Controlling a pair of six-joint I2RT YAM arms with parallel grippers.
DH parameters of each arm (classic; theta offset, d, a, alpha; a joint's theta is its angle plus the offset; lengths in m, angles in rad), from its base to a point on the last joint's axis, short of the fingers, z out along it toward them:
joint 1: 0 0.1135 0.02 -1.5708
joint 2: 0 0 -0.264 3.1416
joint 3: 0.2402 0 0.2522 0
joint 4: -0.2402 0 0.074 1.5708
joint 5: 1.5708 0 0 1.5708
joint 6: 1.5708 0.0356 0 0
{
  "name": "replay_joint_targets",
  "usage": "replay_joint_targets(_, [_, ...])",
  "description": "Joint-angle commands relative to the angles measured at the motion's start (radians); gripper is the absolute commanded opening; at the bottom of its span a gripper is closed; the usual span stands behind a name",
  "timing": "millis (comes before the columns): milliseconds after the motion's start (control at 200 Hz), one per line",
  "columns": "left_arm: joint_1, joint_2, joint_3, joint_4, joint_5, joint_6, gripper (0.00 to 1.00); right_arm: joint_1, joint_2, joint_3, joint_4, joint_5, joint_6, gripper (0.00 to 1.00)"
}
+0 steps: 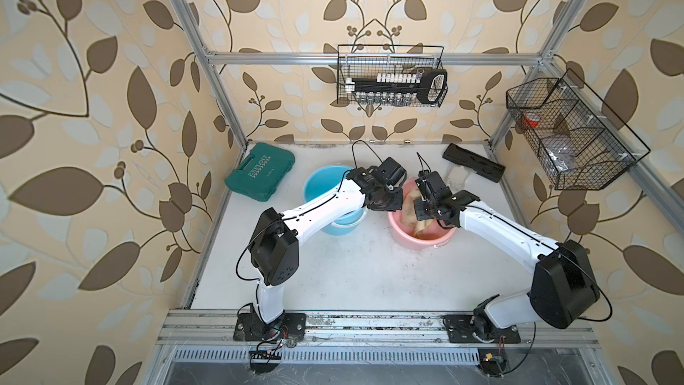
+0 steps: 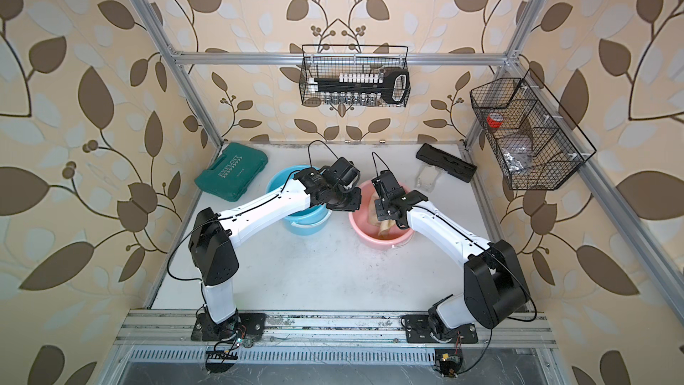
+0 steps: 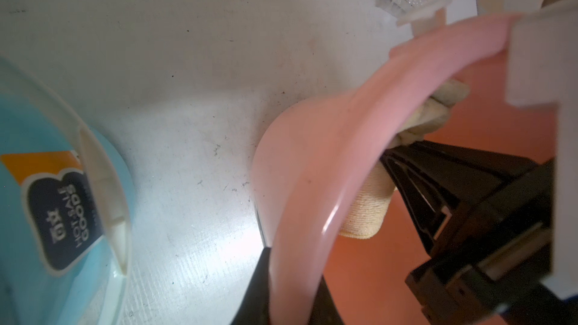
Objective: Wipe the inside of the bucket with a cloth
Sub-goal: Wipe the dirt from the inside of the bucket.
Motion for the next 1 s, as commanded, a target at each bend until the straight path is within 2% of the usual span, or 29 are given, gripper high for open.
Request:
replay_joint_targets(0, [0.002,-0.024,0.058,0.014,0.01,0.001,0.0,0.0,0.019,-0.016,-0.014,0.012,-0.019,0.0])
replay_joint_targets(120, [0.003,-0.021,0.059,0.008,0.001,0.001,0.0,0.0,0.044,-0.018,-0.017,-0.027,-0.011,0.0])
replay_joint_targets(340, [0.014,0.004,0.08,-0.005,0.013,-0.002,0.0,0.004,-0.067,-0.12,0.094,-0.109,-0.047,0.0])
replay_joint_targets(500, [0.014,0.011,0.084,0.003,0.023,-0.007,0.0,0.003,-0.048,-0.088,0.041,-0.08,-0.058,0.0])
replay_joint_targets(715, [0.014,0.006,0.06,0.023,0.054,-0.018,0.0,-0.007,0.069,-0.043,0.027,0.007,-0.048,0.0])
replay_joint_targets(995, [0.013,-0.002,0.052,0.007,0.066,0.005,0.0,-0.056,0.269,0.087,-0.039,-0.011,0.03,0.0])
